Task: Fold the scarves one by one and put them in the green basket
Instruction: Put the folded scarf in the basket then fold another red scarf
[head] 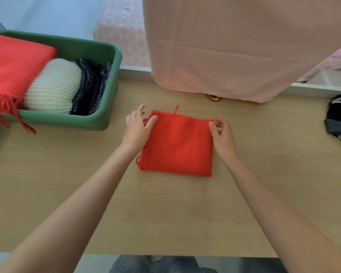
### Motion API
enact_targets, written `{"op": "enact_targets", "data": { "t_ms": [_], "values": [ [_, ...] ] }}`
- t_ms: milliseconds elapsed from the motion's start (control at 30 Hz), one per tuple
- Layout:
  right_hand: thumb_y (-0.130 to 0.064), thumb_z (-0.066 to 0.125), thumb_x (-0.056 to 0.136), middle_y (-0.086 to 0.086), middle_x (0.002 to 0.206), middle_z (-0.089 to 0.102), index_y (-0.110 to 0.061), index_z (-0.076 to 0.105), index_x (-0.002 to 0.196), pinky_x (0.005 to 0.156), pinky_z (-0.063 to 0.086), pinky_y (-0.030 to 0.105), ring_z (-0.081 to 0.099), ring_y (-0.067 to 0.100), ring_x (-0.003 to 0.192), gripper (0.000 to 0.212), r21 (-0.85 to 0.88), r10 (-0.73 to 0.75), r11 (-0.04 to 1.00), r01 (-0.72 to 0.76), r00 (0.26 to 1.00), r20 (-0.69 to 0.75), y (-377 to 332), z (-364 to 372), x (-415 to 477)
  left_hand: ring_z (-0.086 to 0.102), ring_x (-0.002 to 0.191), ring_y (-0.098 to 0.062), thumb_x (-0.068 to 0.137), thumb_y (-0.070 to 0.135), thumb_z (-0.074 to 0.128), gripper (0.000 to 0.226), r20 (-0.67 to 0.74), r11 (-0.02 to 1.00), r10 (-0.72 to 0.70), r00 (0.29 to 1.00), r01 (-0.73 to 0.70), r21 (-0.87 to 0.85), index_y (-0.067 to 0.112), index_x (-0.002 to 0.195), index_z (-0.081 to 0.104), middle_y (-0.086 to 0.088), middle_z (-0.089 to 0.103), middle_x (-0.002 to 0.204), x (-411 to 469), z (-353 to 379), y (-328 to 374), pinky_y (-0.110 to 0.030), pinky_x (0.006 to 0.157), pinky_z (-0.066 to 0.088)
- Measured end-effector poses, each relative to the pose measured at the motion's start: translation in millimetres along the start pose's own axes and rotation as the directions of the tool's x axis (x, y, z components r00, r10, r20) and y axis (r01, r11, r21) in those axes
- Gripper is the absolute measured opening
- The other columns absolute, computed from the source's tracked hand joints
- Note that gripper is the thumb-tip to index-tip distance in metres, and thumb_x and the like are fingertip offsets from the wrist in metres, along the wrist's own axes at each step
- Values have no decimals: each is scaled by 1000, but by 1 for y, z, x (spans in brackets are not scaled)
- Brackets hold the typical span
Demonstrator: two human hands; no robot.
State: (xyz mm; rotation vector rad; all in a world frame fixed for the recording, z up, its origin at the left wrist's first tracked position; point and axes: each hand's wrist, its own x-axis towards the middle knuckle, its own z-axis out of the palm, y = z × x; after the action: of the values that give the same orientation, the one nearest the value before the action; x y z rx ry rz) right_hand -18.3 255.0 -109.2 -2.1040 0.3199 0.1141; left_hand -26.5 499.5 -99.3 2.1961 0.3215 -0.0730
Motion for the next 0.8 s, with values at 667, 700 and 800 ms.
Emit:
{"op": "enact_targets", "data": {
  "t_ms": [667, 700, 800],
  "values": [
    [-17, 52, 96, 9, 124, 57, -7, 55, 125, 89, 41, 33, 55, 27, 111, 31, -225, -18, 974, 15, 1000, -7, -10, 40, -33, 56, 79, -15, 90, 8, 56, 13, 192, 733, -442, 876, 476, -486, 21, 92, 56, -1, 62, 90, -86, -2, -8, -31, 72, 45],
    [-18, 52, 95, 9, 122, 57, -7, 56, 124, 88, 41, 34, 55, 27, 110, 30, -234, -69, 970, 70, 998, 10, -26, 40, -28, 55, 75, -14, 90, 7, 56, 15, 178, 711, -446, 877, 468, -526, 22, 89, 56, 0, 61, 87, -91, -13, -4, -31, 72, 46],
    [-18, 55, 94, 7, 115, 61, -10, 59, 117, 86, 41, 35, 55, 24, 106, 25, -197, -254, 943, 267, 963, 88, -90, 47, -12, 56, 68, -7, 90, 3, 56, 16, 104, 652, -436, 894, 393, -648, 19, 93, 57, 2, 60, 84, -96, -52, 11, -27, 65, 53]
  ]
}}
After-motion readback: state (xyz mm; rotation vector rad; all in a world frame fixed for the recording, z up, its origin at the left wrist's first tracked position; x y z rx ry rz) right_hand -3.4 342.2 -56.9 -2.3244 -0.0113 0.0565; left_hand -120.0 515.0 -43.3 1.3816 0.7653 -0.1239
